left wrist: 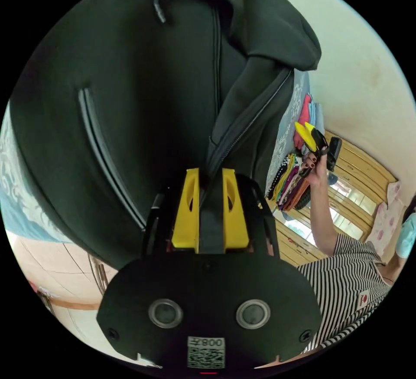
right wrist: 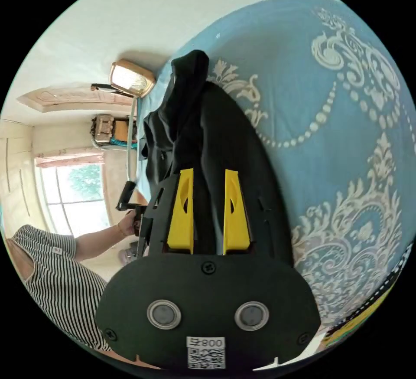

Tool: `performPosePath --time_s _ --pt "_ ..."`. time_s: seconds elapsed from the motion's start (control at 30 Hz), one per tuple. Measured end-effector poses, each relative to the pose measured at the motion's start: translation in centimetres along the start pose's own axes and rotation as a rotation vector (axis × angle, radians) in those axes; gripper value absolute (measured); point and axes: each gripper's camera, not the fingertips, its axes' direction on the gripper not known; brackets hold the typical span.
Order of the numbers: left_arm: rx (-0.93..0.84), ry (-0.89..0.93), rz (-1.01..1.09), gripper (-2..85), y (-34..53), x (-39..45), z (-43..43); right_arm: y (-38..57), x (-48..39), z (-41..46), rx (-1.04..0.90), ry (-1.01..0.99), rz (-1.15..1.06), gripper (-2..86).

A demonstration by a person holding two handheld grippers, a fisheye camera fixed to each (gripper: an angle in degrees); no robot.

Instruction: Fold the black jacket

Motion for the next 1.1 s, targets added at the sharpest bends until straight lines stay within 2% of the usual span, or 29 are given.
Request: performPosePath --time_s 0.07,0.23,0.3,0.4,0.47,0.5,0.6,0.77,0.93,1.0,1.1 --pt "0.118 -0.065 0.064 9.5 -0.7 0.5 -3.9 -4.8 -1.7 0.0 0.014 0.133 -0.071 12.1" --pt "0.299 -0.175 0.156 13.3 -6.0 1.5 -11.8 -12.5 -5.7 4.5 -0.071 0.266 -0.178 12.1" --pt "0.311 -0.16 0.149 14.0 -8.5 1.1 -13.0 -14.2 -6.7 7.0 -0.127 0.351 -0.182 11.8" --pt "0.261 -0.043 0.088 11.6 -12.2 -0.4 -12.3 -15.5 -7.7 11.2 -0.217 0.387 -0.176 10.2" --pt "0.237 -0.071 0.044 4.6 -13.0 -0.7 -11.1 -14.6 -9.0 12.7 -0.177 0.532 -0.176 4.8" --pt "0.251 -0.074 0.045 3.9 -12.8 -0.5 -11.1 -14.3 -9.3 12.9 -0.17 0.547 -0.19 3.9" --pt "0.322 0.069 0.162 2.4 -10.5 0.9 -12.6 -12.6 -10.8 12.7 -0.203 0.456 -0.228 1.6" --pt "0.539 0.273 0.343 1.9 -6.1 3.6 -20.7 -8.3 -14.8 3.6 -0.018 0.309 -0.245 0.4" --pt "0.697 0.467 0.477 2.2 -4.9 6.1 -27.2 -3.7 -20.5 -5.2 0.107 0.298 -0.309 0.2" --pt "0.72 0.525 0.479 2.5 -6.1 7.0 -28.5 -1.9 -23.1 -8.9 0.173 0.342 -0.337 0.2" --pt "0.698 0.524 0.355 3.7 -11.5 8.1 -28.5 -1.5 -24.5 -14.0 0.232 0.471 -0.295 0.3"
